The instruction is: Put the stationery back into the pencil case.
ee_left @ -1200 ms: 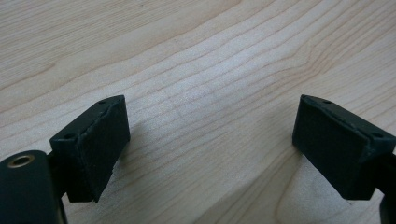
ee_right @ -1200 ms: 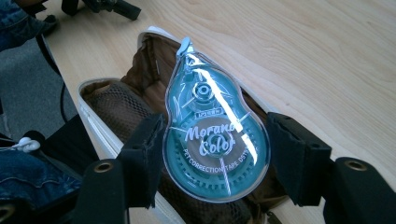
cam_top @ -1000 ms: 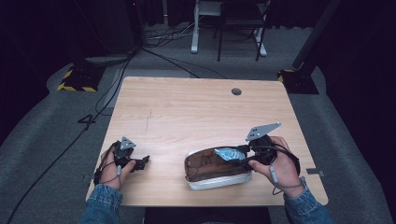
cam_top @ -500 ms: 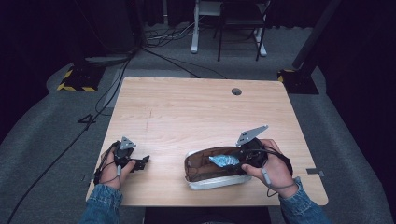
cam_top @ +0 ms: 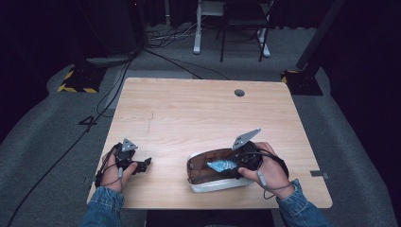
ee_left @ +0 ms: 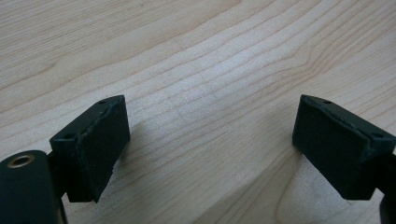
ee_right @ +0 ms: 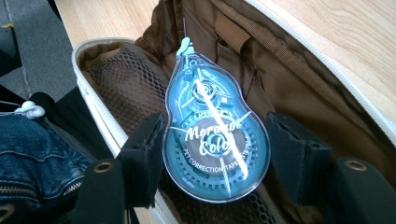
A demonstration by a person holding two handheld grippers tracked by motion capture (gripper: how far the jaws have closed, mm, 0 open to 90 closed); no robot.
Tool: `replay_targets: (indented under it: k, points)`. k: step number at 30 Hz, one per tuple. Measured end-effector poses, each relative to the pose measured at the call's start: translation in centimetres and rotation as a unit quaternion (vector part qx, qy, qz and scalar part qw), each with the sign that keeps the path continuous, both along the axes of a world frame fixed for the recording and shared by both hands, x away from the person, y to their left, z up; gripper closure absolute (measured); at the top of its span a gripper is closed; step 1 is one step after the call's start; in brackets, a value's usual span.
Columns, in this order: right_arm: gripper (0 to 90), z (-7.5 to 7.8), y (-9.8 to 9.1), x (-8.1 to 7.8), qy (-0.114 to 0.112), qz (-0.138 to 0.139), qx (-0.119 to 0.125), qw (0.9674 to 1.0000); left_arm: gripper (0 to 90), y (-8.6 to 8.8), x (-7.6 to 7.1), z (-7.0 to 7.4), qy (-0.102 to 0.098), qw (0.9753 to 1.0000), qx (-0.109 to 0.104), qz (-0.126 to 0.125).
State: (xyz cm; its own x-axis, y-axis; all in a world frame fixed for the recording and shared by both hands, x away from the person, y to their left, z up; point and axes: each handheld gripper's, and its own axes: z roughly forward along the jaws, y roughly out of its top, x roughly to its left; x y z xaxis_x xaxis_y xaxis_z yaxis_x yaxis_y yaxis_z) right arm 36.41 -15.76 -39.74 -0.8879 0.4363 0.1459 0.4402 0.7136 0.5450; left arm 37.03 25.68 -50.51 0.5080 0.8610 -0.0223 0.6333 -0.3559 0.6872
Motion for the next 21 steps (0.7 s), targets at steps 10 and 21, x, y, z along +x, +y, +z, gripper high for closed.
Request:
replay_targets:
  k: [10,21]
  points:
    - [33.0,-1.2,0.5,0.6,-0.03,0.005,0.005,0.9995,10.9,-0.1,0.0,0.0,0.0,1.0,-0.002,0.003]
    - [28.8,-0.5,0.2,0.2,-0.051,0.002,0.028,0.9983,10.4,-0.2,0.1,0.0,-0.001,1.0,-0.002,0.003]
